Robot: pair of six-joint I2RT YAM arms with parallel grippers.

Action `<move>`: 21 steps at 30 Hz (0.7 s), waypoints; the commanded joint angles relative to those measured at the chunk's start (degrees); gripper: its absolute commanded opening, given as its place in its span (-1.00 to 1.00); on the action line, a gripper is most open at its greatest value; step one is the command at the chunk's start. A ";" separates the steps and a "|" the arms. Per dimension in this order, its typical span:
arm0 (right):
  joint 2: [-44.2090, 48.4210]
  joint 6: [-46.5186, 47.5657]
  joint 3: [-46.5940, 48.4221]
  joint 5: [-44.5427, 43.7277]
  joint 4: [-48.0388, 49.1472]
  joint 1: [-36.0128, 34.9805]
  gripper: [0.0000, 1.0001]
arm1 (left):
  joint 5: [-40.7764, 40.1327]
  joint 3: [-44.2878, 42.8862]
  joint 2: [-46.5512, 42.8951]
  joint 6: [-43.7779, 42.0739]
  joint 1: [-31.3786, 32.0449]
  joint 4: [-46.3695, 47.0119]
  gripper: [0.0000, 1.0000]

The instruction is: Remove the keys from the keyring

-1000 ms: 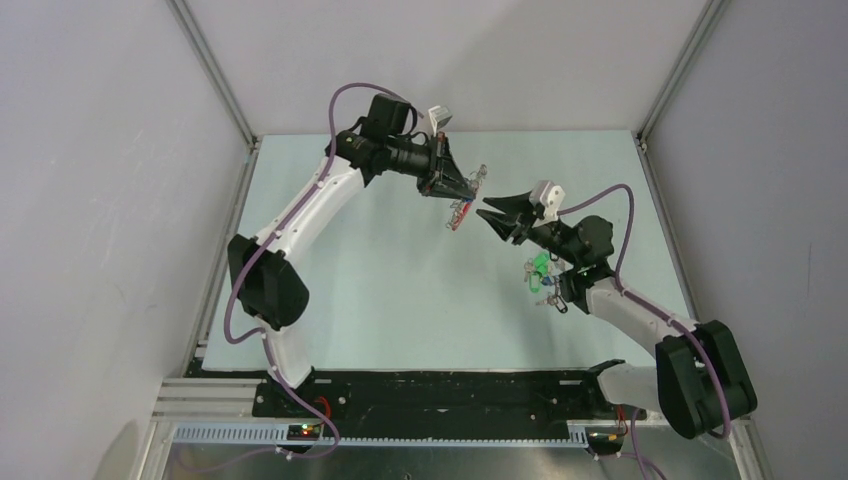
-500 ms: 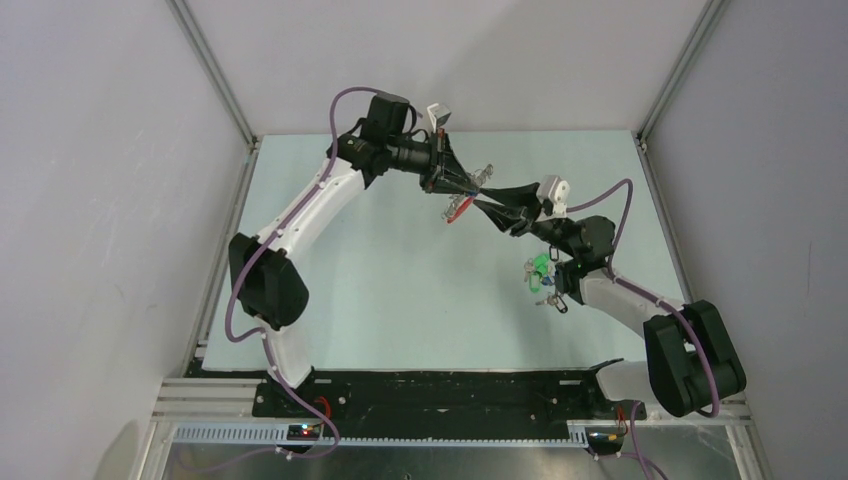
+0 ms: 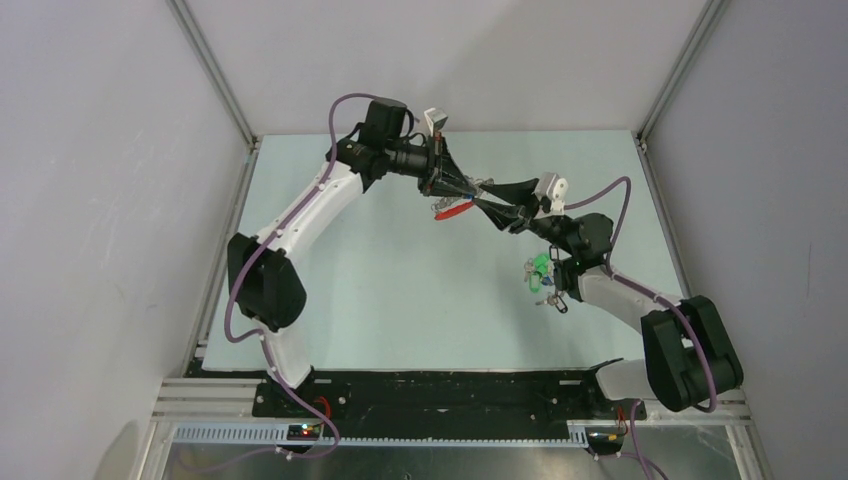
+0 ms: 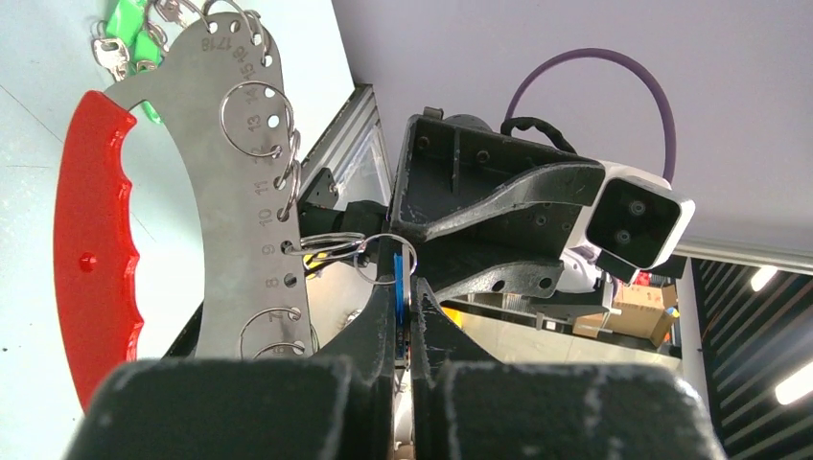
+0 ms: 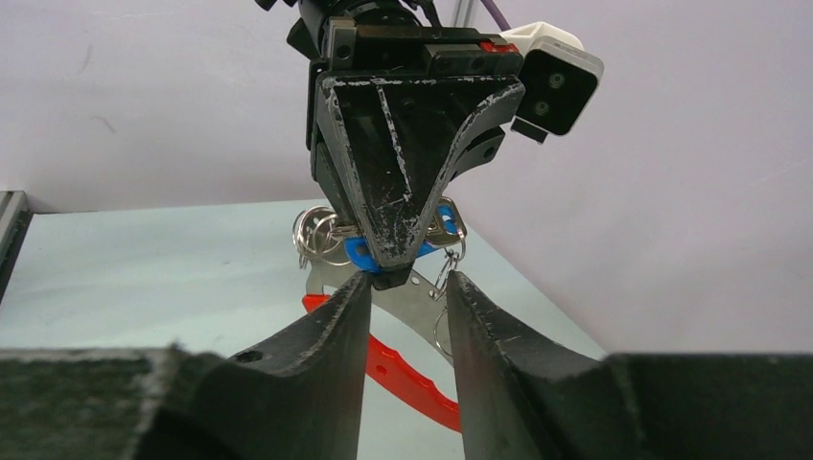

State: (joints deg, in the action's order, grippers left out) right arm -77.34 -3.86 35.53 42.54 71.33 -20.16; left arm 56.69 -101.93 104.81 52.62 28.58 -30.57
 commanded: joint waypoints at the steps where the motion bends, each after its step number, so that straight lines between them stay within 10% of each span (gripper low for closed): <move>1: 1.73 2.21 1.77 0.42 -2.22 -0.05 -0.17 | 3.15 0.18 -4.44 1.69 -0.06 2.79 -1.00; 21: -0.21 4.03 1.67 -0.87 0.58 0.05 -0.19 | 2.90 0.71 -5.17 3.27 -0.13 4.42 -1.00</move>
State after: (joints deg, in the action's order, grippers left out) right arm -76.25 -0.40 34.89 42.52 68.40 -19.90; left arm 57.43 -101.65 103.74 54.61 28.58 -28.34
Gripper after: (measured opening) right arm 0.409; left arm 0.034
